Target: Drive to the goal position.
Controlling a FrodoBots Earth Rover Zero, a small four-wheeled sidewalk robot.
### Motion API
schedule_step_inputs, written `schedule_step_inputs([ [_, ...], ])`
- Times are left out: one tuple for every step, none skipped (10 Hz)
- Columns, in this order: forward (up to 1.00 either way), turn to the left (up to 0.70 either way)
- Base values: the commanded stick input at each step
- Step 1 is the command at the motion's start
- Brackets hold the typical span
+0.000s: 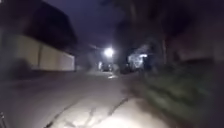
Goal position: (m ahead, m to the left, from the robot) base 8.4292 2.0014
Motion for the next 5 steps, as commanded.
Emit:
schedule_step_inputs([
  [0.69, 0.00],
  [0.69, 0.00],
  [0.69, 0.00],
  [0.69, 0.00],
  [0.69, 0.00],
])
